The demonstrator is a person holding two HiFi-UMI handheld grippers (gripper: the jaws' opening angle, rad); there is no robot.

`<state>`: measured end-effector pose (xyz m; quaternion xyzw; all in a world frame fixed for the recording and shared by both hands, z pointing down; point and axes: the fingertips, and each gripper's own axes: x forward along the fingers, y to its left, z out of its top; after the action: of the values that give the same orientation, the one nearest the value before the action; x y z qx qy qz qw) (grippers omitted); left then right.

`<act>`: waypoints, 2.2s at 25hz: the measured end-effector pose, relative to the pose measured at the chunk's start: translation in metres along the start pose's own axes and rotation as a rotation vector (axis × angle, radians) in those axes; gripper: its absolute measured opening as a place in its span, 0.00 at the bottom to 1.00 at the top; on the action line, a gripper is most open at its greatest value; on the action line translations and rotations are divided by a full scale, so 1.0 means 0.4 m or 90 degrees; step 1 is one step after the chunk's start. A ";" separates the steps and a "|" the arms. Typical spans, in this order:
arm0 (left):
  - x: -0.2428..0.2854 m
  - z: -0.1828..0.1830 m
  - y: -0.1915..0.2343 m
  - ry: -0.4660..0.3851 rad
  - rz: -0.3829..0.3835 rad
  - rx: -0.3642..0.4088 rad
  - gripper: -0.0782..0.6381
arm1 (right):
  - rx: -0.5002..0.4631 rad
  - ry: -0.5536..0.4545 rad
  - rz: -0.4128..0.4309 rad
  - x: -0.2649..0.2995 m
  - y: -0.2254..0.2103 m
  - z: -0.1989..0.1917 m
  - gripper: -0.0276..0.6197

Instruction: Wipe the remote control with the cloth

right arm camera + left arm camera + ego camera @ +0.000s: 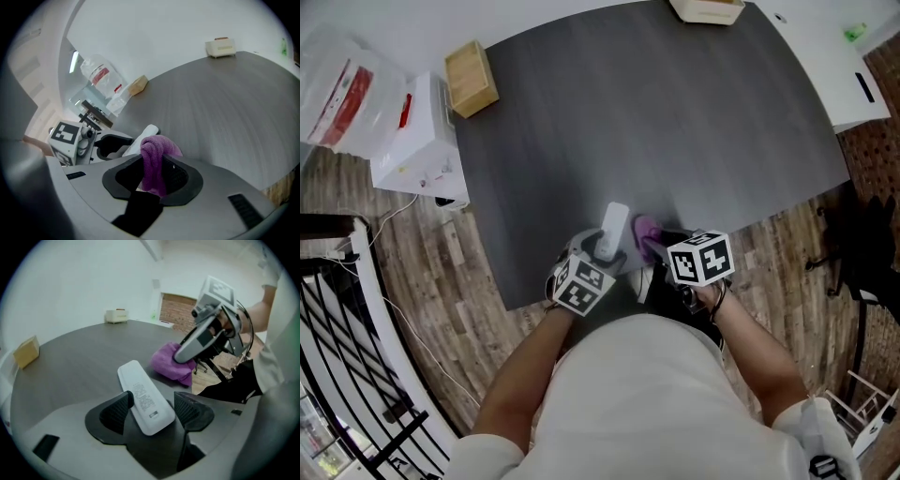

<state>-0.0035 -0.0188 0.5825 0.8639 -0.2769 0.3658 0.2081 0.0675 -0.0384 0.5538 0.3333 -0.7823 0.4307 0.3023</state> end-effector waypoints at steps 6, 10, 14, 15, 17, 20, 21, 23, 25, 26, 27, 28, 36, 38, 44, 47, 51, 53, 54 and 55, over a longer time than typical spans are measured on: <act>0.000 -0.015 0.008 -0.018 -0.053 -0.064 0.53 | -0.077 0.041 0.025 0.065 0.058 0.000 0.21; -0.003 -0.018 -0.018 0.011 -0.115 -0.010 0.55 | -0.085 -0.013 0.107 0.063 0.127 0.071 0.21; -0.001 -0.029 -0.024 0.057 -0.145 0.060 0.55 | -0.173 0.009 0.146 0.086 0.201 0.086 0.21; -0.005 -0.037 -0.019 0.073 -0.142 0.072 0.55 | -0.191 0.013 0.131 0.093 0.198 0.085 0.21; -0.017 -0.057 -0.003 0.112 -0.131 0.102 0.55 | -0.205 0.023 0.109 0.106 0.189 0.082 0.21; -0.034 -0.089 0.016 0.178 -0.105 0.158 0.55 | -0.233 0.041 0.098 0.130 0.199 0.071 0.21; -0.039 -0.098 0.021 0.197 -0.097 0.168 0.55 | -0.247 0.045 0.093 0.139 0.203 0.068 0.21; -0.052 -0.113 0.032 0.215 -0.084 0.159 0.55 | -0.276 0.054 0.081 0.156 0.211 0.066 0.21; -0.073 -0.123 0.047 0.204 -0.076 0.109 0.55 | -0.299 0.062 0.078 0.170 0.220 0.065 0.21; -0.084 -0.122 0.052 0.187 -0.073 0.076 0.55 | -0.306 0.065 0.079 0.173 0.224 0.065 0.21; -0.092 -0.116 0.057 0.165 -0.070 0.044 0.55 | -0.309 0.067 0.079 0.173 0.226 0.065 0.21; -0.097 -0.109 0.060 0.143 -0.067 0.020 0.55 | -0.309 0.068 0.080 0.171 0.226 0.067 0.21; -0.091 -0.068 0.082 0.044 -0.056 -0.022 0.55 | -0.255 0.042 0.030 0.119 0.132 0.139 0.21; -0.082 -0.062 0.080 0.037 -0.060 -0.024 0.55 | -0.259 0.087 0.022 0.133 0.103 0.112 0.21; -0.060 -0.054 0.082 0.035 -0.078 -0.033 0.55 | -0.259 0.105 0.020 0.155 0.113 0.082 0.21; -0.061 -0.046 0.098 0.031 -0.081 -0.030 0.55 | -0.246 0.099 0.019 0.160 0.113 0.096 0.21; -0.059 -0.040 0.107 0.037 -0.089 -0.018 0.55 | -0.237 0.100 0.019 0.161 0.109 0.102 0.21; -0.062 -0.044 0.111 0.037 -0.091 -0.023 0.55 | -0.235 0.099 0.021 0.158 0.110 0.108 0.21; -0.067 -0.046 0.113 0.033 -0.091 -0.029 0.55 | -0.233 0.095 0.020 0.153 0.107 0.113 0.21; -0.073 -0.046 0.113 0.026 -0.091 -0.038 0.55 | -0.232 0.089 0.016 0.145 0.101 0.122 0.21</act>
<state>-0.0584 -0.0334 0.5794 0.8671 -0.2207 0.3592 0.2653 -0.0075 -0.0798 0.5572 0.2327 -0.8285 0.3080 0.4057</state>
